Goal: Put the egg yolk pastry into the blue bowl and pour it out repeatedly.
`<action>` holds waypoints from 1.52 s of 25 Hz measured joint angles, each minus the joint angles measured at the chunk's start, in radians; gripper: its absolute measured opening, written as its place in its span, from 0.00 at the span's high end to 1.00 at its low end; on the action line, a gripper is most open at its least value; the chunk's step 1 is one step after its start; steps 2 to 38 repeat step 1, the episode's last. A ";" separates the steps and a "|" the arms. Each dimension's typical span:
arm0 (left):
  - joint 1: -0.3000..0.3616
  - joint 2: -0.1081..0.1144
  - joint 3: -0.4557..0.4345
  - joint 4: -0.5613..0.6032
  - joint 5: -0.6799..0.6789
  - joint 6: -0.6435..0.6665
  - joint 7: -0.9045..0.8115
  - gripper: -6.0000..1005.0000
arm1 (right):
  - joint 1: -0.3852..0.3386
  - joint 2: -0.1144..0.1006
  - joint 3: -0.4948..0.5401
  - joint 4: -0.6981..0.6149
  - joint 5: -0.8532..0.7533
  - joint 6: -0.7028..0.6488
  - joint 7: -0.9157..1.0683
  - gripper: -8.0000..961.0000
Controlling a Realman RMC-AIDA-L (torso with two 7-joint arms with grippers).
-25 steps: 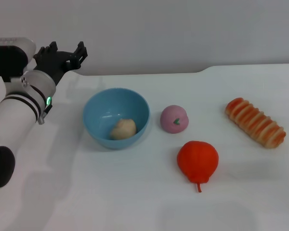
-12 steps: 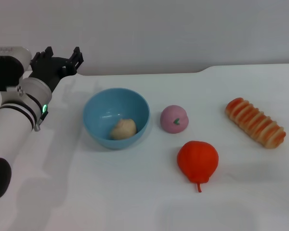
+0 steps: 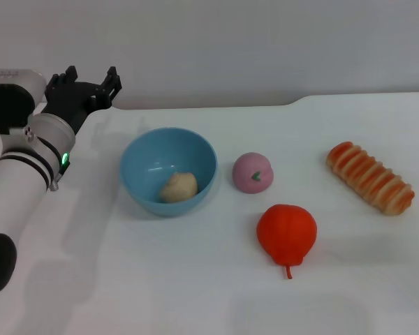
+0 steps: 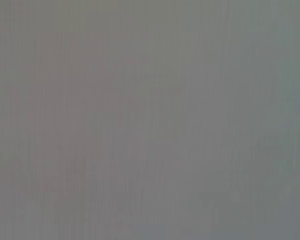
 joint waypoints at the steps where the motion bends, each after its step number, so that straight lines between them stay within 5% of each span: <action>1: 0.001 0.000 0.000 0.000 0.000 0.001 0.000 0.28 | 0.000 0.000 0.000 0.001 0.000 0.000 0.000 0.47; 38: 0.001 0.000 0.000 0.000 0.000 0.001 0.000 0.28 | 0.000 0.000 0.000 0.001 0.000 0.000 0.000 0.47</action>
